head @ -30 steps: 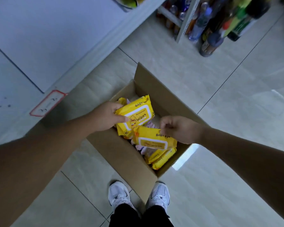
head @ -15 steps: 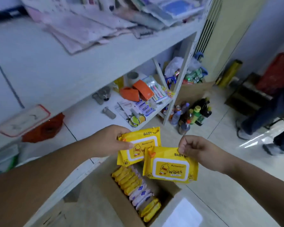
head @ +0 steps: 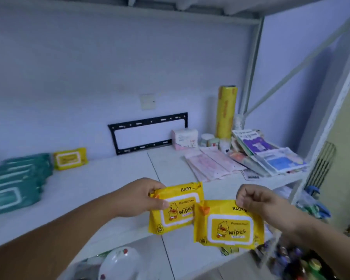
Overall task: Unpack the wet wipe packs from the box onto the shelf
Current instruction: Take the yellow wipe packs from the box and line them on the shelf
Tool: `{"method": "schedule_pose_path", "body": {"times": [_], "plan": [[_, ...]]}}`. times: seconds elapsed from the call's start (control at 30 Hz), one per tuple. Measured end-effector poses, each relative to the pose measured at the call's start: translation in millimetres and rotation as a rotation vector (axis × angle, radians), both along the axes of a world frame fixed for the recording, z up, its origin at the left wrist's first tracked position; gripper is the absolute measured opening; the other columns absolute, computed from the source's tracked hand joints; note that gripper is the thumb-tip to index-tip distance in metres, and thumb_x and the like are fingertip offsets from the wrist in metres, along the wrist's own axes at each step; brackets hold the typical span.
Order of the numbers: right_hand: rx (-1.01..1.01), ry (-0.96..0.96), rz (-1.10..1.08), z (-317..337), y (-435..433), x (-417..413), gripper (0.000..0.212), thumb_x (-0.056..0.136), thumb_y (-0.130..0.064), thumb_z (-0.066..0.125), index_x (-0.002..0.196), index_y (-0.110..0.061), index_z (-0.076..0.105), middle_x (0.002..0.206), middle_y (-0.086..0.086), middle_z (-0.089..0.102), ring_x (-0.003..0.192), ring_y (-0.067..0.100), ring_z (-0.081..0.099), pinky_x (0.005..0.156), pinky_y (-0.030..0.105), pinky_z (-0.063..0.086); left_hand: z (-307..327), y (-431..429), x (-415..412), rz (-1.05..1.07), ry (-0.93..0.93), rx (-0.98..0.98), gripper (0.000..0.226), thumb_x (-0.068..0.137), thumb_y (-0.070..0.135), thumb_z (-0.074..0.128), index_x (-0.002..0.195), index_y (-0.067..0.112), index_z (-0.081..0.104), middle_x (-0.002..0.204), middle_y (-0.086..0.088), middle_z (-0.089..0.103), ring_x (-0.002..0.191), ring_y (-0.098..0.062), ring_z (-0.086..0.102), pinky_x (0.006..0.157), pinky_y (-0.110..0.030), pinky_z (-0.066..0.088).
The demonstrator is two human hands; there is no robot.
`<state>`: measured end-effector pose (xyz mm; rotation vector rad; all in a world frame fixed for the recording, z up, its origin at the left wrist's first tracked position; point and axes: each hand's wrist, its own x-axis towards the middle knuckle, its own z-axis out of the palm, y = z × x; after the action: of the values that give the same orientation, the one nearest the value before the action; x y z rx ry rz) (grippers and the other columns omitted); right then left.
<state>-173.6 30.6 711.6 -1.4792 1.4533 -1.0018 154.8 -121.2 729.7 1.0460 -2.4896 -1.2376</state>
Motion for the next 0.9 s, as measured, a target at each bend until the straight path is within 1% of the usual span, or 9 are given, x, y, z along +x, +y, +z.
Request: {"method": "schedule_pose_path", "body": {"times": [0.13,0.27,0.4,0.53,0.63,0.77,0.83,0.87,0.9], "plan": [[-0.051,0.050,0.105,19.2,-44.4,64.7,0.022,0.101,-0.007,0.057,0.080,-0.008,0.059,0.065,0.001,0.050,0.058,0.014,0.044,0.053,0.024,0.035,7.8,-2.3,100.8,0.160,-0.026,-0.002,0.028,0.085,0.032,0.077,0.101,0.009,0.072,0.089,-0.007,0.074,0.080,-0.011,0.066,0.076,-0.032,0.053],[-0.069,0.116,0.185,21.3,-86.5,133.1,0.021,0.102,-0.003,0.054,0.082,-0.004,0.059,0.063,-0.003,0.050,0.056,0.010,0.043,0.053,0.021,0.033,9.3,-13.4,194.1,0.282,-0.101,-0.035,0.025,0.082,0.038,0.079,0.097,0.019,0.075,0.089,-0.004,0.076,0.079,-0.009,0.068,0.077,-0.033,0.055],[-0.066,0.167,0.210,11.4,-128.6,198.3,0.022,0.101,-0.008,0.056,0.080,-0.003,0.059,0.063,-0.005,0.049,0.056,0.007,0.041,0.052,0.019,0.033,6.2,-39.3,268.8,0.374,-0.188,-0.138,0.035,0.076,0.051,0.075,0.091,0.019,0.073,0.080,0.001,0.073,0.071,-0.004,0.065,0.069,-0.027,0.050],[-0.039,0.192,0.218,0.2,-171.1,255.3,0.022,0.101,-0.015,0.058,0.082,-0.005,0.058,0.060,-0.013,0.046,0.054,0.004,0.039,0.052,0.018,0.033,-5.1,-81.8,314.8,0.398,-0.241,-0.146,0.019,0.087,0.034,0.077,0.074,0.026,0.065,0.062,0.019,0.062,0.061,0.004,0.057,0.059,-0.016,0.041],[-0.017,0.205,0.211,-3.7,-200.0,290.3,0.023,0.101,-0.017,0.056,0.078,-0.015,0.059,0.062,-0.015,0.050,0.056,0.004,0.043,0.055,0.019,0.036,-10.0,-122.0,335.3,0.391,-0.276,-0.168,0.017,0.088,0.031,0.075,0.076,0.030,0.064,0.065,0.018,0.063,0.065,0.005,0.059,0.057,-0.010,0.040],[0.009,0.196,0.192,-15.4,-240.3,322.4,0.021,0.101,-0.017,0.058,0.083,-0.006,0.058,0.068,-0.004,0.051,0.061,0.009,0.045,0.057,0.023,0.037,-16.2,-178.3,346.6,0.399,-0.236,-0.162,0.015,0.089,0.025,0.075,0.078,0.028,0.065,0.065,0.028,0.067,0.062,0.010,0.063,0.055,-0.007,0.040],[0.024,0.171,0.187,-24.6,-261.0,334.7,0.023,0.100,-0.017,0.059,0.078,-0.012,0.058,0.069,-0.001,0.052,0.064,0.013,0.046,0.057,0.024,0.038,-21.0,-205.5,346.2,0.408,-0.219,-0.174,0.008,0.088,0.029,0.075,0.086,0.031,0.068,0.069,0.028,0.069,0.065,0.012,0.064,0.059,-0.009,0.042],[0.027,0.155,0.182,-29.8,-271.5,340.7,0.025,0.100,-0.015,0.059,0.076,-0.015,0.059,0.068,-0.001,0.053,0.064,0.014,0.047,0.057,0.025,0.038,-24.8,-219.9,345.6,0.412,-0.199,-0.163,0.011,0.088,0.031,0.075,0.097,0.031,0.070,0.079,0.025,0.072,0.072,0.010,0.066,0.065,-0.012,0.046],[0.029,0.146,0.178,-34.5,-281.8,346.4,0.026,0.100,-0.014,0.059,0.074,-0.017,0.059,0.067,-0.003,0.054,0.064,0.014,0.047,0.058,0.026,0.038,-27.6,-232.5,343.7,0.421,-0.181,-0.153,0.024,0.088,0.031,0.075,0.112,0.028,0.071,0.092,0.019,0.074,0.082,0.005,0.068,0.073,-0.017,0.051]]}}
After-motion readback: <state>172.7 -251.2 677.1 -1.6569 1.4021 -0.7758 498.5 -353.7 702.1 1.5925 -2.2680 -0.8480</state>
